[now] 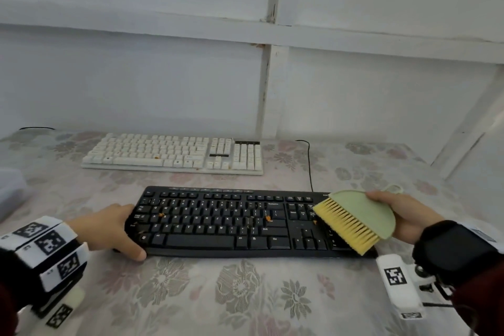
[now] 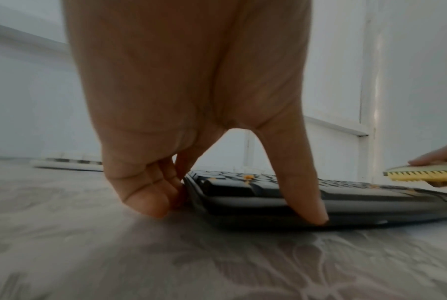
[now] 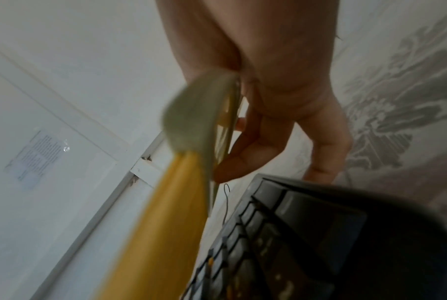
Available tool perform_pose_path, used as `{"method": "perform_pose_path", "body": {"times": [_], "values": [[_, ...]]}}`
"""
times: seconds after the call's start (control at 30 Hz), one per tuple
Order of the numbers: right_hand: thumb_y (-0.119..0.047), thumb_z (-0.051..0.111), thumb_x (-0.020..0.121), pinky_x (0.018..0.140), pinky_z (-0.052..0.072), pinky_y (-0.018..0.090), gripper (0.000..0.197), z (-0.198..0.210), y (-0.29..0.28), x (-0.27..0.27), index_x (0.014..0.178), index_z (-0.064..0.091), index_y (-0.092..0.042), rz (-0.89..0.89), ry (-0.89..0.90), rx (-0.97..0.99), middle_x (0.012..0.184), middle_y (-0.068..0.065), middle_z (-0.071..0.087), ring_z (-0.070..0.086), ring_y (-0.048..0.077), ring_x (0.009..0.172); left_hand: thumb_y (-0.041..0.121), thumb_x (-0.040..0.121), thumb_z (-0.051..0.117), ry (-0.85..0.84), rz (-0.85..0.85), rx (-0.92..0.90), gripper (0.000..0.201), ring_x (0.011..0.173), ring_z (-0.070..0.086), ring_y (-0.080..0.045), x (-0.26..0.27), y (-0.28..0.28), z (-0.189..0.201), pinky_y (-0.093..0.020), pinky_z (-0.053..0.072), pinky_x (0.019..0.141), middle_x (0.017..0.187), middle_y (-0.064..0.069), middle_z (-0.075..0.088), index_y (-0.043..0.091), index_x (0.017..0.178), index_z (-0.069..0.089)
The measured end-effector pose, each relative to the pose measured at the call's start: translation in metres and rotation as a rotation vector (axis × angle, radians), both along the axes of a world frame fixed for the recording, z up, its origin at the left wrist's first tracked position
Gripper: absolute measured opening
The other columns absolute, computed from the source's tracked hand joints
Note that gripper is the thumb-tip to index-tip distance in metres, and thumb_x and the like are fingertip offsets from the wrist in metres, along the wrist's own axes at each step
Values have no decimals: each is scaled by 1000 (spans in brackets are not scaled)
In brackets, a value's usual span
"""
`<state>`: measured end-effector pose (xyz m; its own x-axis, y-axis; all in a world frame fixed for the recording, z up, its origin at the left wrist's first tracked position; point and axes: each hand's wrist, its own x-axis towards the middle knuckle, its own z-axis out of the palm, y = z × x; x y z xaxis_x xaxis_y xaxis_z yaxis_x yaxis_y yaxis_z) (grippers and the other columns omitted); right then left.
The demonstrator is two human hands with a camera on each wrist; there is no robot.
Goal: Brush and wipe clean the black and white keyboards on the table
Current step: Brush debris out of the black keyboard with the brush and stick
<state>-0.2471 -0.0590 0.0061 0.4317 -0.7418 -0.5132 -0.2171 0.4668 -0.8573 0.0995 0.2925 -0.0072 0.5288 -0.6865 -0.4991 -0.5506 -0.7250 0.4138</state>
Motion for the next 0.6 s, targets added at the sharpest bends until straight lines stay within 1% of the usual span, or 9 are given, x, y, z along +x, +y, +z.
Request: {"method": "perform_pose_path", "body": {"times": [0.03,0.1,0.13,0.2,0.27,0.37,0.43,0.5,0.6], "values": [[-15,51,93,50,58,38,15,0,0,0,100,59,-4,-6,-11,4,75,15,71,70,26,58,47,24,82,44,28,-23,101,102,56,-11,1,-1,-1,-23,46,89,111,4,57,20,115,47],[-17,51,94,55,58,39,16,1,0,-2,100,60,-7,-11,-29,16,82,14,69,69,27,63,33,26,87,115,87,-44,99,101,57,-13,2,-2,-2,-24,47,86,107,1,60,16,113,43],[-18,50,94,57,58,38,16,2,0,-2,101,60,-8,-12,-35,24,86,14,68,68,27,67,31,24,88,129,107,-48,103,101,57,-14,3,-2,-3,-26,47,88,108,0,59,16,114,41],[-19,49,95,56,58,38,16,3,1,-2,102,59,-9,-18,-49,33,88,14,66,67,27,68,32,16,89,136,145,-61,116,104,56,-18,6,-1,-5,-33,46,96,109,-3,57,14,118,36],[-19,48,95,53,57,39,15,3,2,-1,100,58,-9,-32,-48,34,81,13,68,69,26,59,34,8,93,151,187,-79,128,104,58,-23,13,1,-10,-40,46,98,110,-8,58,13,120,35],[-19,47,96,61,53,40,13,1,4,0,100,57,-12,-57,-50,29,86,13,65,68,25,56,39,-3,93,183,210,-115,134,104,59,-26,20,3,-15,-44,48,96,111,-11,59,14,116,37],[-20,46,97,66,48,39,12,0,5,-1,100,56,-13,-56,-58,24,88,13,63,66,26,62,30,2,95,216,227,-145,129,104,59,-26,17,2,-14,-43,49,94,112,-11,58,12,117,39],[-20,46,97,68,47,40,12,-1,5,-1,101,55,-13,-60,-74,24,89,12,62,65,27,67,16,11,90,260,263,-178,121,103,58,-28,14,1,-14,-42,49,90,112,-12,56,10,120,37],[-21,46,96,68,49,42,15,0,4,-2,105,55,-14,-96,-84,35,87,12,65,69,25,56,11,16,86,301,279,-213,117,102,57,-27,12,0,-16,-38,49,87,112,-14,56,10,122,35]]}}
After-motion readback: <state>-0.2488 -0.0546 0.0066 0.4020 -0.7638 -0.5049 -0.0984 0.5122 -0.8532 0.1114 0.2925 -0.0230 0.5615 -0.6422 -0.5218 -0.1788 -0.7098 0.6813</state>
